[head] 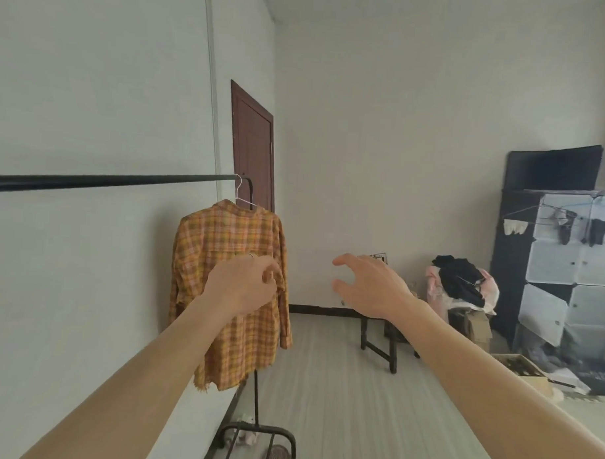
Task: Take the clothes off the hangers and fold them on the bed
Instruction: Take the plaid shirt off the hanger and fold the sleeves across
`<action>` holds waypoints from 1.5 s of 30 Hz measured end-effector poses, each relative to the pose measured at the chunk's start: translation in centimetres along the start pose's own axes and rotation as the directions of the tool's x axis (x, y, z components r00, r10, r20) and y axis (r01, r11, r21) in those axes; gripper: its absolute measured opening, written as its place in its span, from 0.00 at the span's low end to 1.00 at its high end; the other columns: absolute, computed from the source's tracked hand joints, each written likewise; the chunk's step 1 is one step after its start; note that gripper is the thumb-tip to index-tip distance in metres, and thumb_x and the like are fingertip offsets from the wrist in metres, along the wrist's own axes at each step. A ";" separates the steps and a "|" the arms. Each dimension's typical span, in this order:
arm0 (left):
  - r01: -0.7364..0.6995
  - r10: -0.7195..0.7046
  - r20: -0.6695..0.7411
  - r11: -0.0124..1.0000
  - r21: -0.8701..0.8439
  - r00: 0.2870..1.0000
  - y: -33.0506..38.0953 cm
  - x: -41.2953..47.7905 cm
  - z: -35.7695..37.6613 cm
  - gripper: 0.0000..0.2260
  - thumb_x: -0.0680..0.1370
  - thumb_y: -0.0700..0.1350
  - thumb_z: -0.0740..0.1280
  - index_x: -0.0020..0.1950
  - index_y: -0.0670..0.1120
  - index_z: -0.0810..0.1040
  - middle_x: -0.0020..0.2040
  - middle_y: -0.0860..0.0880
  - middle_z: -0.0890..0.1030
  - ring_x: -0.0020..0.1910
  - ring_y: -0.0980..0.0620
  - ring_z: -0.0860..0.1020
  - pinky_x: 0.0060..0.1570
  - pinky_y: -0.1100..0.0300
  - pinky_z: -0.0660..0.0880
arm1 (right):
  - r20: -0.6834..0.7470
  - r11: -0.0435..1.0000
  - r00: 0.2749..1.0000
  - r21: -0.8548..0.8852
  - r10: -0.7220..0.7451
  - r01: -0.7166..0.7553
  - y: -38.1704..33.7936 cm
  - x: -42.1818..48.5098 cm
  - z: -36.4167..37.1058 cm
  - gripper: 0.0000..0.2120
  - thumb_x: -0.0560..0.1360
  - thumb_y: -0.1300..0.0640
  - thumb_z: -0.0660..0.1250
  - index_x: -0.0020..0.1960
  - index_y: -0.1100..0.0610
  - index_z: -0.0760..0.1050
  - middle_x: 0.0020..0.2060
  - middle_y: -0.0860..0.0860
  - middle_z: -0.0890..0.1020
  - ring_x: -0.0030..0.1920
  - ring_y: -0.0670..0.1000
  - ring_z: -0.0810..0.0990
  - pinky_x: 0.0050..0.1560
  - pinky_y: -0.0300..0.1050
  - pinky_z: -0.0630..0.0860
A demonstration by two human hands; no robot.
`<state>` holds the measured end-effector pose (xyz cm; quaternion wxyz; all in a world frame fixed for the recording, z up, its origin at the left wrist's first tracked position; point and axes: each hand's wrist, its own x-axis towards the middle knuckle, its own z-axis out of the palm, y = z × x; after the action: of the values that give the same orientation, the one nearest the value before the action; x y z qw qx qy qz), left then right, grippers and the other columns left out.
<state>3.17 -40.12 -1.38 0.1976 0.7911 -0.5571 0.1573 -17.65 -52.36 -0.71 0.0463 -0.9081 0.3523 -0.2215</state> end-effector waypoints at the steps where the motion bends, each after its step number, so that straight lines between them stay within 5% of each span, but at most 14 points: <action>1: 0.017 -0.017 0.003 1.000 0.011 1.000 -0.6 1.3 0.5 0.14 0.81 0.54 0.61 0.66 0.59 0.76 0.61 0.56 0.79 0.52 0.56 0.76 0.40 0.65 0.71 | 0.010 1.000 1.000 0.008 -0.023 0.023 0.4 1.8 0.6 0.22 0.81 0.44 0.59 0.74 0.43 0.64 0.69 0.49 0.73 0.69 0.54 0.70 0.61 0.53 0.71; 6: 0.168 -0.164 -0.059 0.982 0.082 0.985 -3.9 8.9 2.4 0.15 0.80 0.55 0.61 0.66 0.60 0.76 0.60 0.55 0.80 0.48 0.55 0.76 0.46 0.58 0.76 | 0.007 0.983 0.988 0.094 -0.156 0.155 2.5 13.5 3.3 0.22 0.81 0.43 0.59 0.74 0.44 0.65 0.69 0.50 0.73 0.69 0.54 0.71 0.65 0.53 0.71; 12: 0.252 -0.230 -0.108 0.925 0.285 0.967 -9.9 16.6 2.8 0.15 0.79 0.52 0.60 0.64 0.60 0.77 0.62 0.55 0.78 0.61 0.51 0.75 0.51 0.56 0.72 | -0.002 0.954 0.973 0.194 -0.232 0.228 1.8 26.1 8.1 0.23 0.81 0.43 0.59 0.74 0.46 0.66 0.68 0.49 0.74 0.65 0.53 0.74 0.60 0.50 0.73; 19: 0.228 -0.053 -0.289 0.754 0.616 0.956 -14.6 25.3 3.1 0.20 0.80 0.51 0.59 0.73 0.56 0.71 0.78 0.47 0.65 0.77 0.47 0.59 0.75 0.44 0.52 | -0.008 0.935 0.960 0.223 -0.281 0.276 0.0 37.5 14.0 0.26 0.79 0.42 0.60 0.75 0.46 0.65 0.70 0.48 0.73 0.66 0.53 0.74 0.62 0.54 0.76; 26: 0.394 -0.208 -0.338 0.573 0.719 0.918 -19.2 33.0 4.4 0.29 0.81 0.55 0.57 0.80 0.51 0.54 0.79 0.42 0.59 0.77 0.40 0.58 0.74 0.38 0.49 | -0.022 0.928 0.965 0.271 -0.261 0.257 -1.7 48.4 17.5 0.30 0.79 0.45 0.62 0.78 0.49 0.58 0.74 0.51 0.67 0.70 0.56 0.70 0.65 0.57 0.74; 37: 0.570 -0.289 -0.493 0.344 0.746 0.820 -20.0 36.7 7.4 0.30 0.79 0.53 0.56 0.80 0.50 0.56 0.71 0.41 0.70 0.64 0.39 0.69 0.63 0.41 0.53 | 0.112 0.945 0.955 0.216 -0.273 0.245 -2.3 61.6 20.4 0.40 0.77 0.40 0.62 0.81 0.51 0.48 0.79 0.55 0.57 0.78 0.62 0.54 0.72 0.66 0.60; 41: 0.595 -0.307 -0.517 0.285 0.751 0.799 -20.2 37.1 8.1 0.30 0.78 0.52 0.58 0.80 0.51 0.57 0.69 0.41 0.71 0.62 0.38 0.69 0.64 0.40 0.55 | 0.178 0.952 0.936 0.109 -0.302 0.287 -2.0 63.2 22.9 0.37 0.77 0.31 0.57 0.77 0.54 0.60 0.70 0.57 0.71 0.70 0.62 0.68 0.69 0.64 0.65; 45: 0.618 -0.307 -0.543 0.259 0.742 0.781 -20.1 37.4 8.4 0.30 0.78 0.53 0.58 0.80 0.52 0.57 0.68 0.41 0.71 0.63 0.38 0.69 0.65 0.40 0.55 | 0.134 0.886 0.909 0.316 -0.395 0.338 -2.0 62.3 24.6 0.27 0.80 0.33 0.53 0.61 0.56 0.71 0.47 0.51 0.79 0.43 0.52 0.80 0.45 0.52 0.81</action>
<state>34.75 -68.85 6.05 -0.1381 0.8643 -0.0873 0.4758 34.99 -93.80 0.77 0.1681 -0.9592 0.1317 -0.1851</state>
